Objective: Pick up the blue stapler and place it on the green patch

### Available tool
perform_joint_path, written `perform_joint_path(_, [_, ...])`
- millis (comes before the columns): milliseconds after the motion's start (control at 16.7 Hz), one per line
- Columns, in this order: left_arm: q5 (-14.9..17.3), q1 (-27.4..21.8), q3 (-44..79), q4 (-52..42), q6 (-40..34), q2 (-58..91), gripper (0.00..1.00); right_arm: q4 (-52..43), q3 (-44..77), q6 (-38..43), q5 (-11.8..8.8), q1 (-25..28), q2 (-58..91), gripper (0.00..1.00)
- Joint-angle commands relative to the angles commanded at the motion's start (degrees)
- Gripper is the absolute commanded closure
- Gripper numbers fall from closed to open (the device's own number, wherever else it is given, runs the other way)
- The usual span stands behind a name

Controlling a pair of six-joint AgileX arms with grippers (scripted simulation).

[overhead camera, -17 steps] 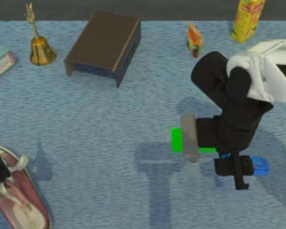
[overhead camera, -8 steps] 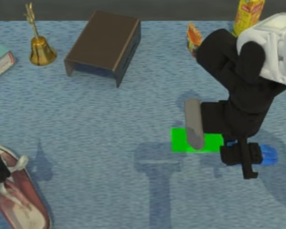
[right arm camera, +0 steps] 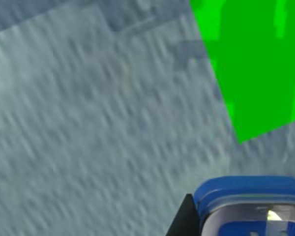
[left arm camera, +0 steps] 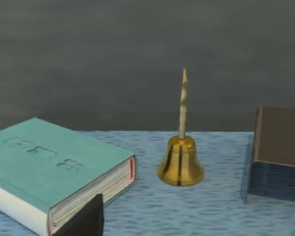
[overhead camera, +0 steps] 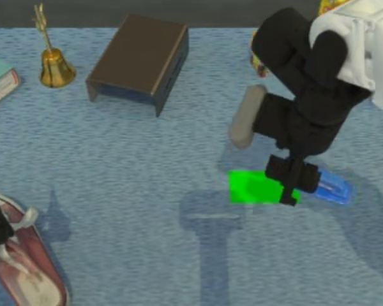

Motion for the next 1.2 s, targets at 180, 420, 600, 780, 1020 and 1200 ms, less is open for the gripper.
perform_joint_path(180, [0.0,0.0,0.0,0.0,0.0,0.0,0.0,1.0,4.0,17.9,1.4,-0.8,2.0,1.0])
perform_joint_path(420, [0.0,0.0,0.0,0.0,0.0,0.0,0.0,1.0,8.4,48.3,2.7,-2.3,5.2,1.0])
perform_joint_path(600, [0.0,0.0,0.0,0.0,0.0,0.0,0.0,-0.3,10.8,72.1,3.0,-3.6,7.7,1.0])
perform_joint_path(780, [0.0,0.0,0.0,0.0,0.0,0.0,0.0,-2.5,12.7,93.7,2.8,-5.0,10.2,1.0])
perform_joint_path(1020, [0.0,0.0,0.0,0.0,0.0,0.0,0.0,-5.9,14.5,117.2,1.5,-6.8,12.4,1.0])
perform_joint_path(1200, [0.0,0.0,0.0,0.0,0.0,0.0,0.0,-8.1,15.2,131.0,0.2,-8.2,12.8,1.0])
